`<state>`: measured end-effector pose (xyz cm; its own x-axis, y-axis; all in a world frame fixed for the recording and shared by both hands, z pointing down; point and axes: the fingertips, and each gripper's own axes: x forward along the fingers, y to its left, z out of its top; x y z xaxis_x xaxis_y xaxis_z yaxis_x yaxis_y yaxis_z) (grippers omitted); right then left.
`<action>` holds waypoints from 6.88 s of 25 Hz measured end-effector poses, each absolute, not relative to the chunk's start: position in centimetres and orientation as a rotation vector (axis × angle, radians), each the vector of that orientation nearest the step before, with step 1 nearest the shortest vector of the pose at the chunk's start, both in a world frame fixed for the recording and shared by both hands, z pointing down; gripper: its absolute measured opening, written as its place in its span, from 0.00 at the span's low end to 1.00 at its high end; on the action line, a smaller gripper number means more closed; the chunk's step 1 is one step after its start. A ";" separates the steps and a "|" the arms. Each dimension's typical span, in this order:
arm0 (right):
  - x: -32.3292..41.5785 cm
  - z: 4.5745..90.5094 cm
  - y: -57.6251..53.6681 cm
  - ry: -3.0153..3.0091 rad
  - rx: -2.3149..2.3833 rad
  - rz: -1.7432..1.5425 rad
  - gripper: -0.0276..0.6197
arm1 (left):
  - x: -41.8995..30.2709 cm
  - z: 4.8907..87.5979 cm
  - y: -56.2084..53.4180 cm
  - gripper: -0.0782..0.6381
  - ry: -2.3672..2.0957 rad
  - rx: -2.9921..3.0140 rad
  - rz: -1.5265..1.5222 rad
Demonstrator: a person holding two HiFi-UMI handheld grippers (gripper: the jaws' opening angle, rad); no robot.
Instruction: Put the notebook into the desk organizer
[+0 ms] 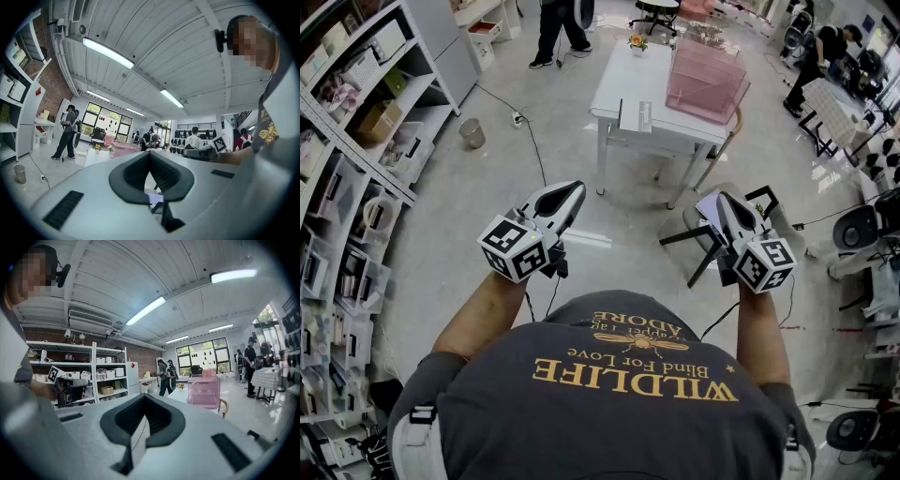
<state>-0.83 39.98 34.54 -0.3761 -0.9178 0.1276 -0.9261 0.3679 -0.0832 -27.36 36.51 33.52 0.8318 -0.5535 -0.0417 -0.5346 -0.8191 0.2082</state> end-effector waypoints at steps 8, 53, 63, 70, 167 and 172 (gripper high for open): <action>-0.6 34.7 40.3 -2.543 1.712 0.207 0.04 | -26.9 33.6 37.1 0.11 -0.835 2.826 -0.150; 13.3 35.5 40.2 -2.564 1.697 0.192 0.04 | -8.0 34.9 37.2 0.65 -0.634 2.792 -0.058; 10.9 36.5 29.7 -2.529 1.745 0.180 0.04 | -10.2 35.5 25.5 0.64 -0.556 2.824 -0.111; 6.1 35.7 17.9 -2.501 1.815 0.181 0.04 | -14.0 34.6 12.2 0.64 -0.453 2.868 -0.083; 34.4 30.7 -22.6 -2.548 1.786 0.106 0.04 | 12.6 33.9 -32.7 0.12 -0.005 2.676 0.670; 36.3 29.7 -24.6 -2.417 1.912 0.081 0.04 | 17.6 33.7 -37.1 0.12 0.294 2.687 0.756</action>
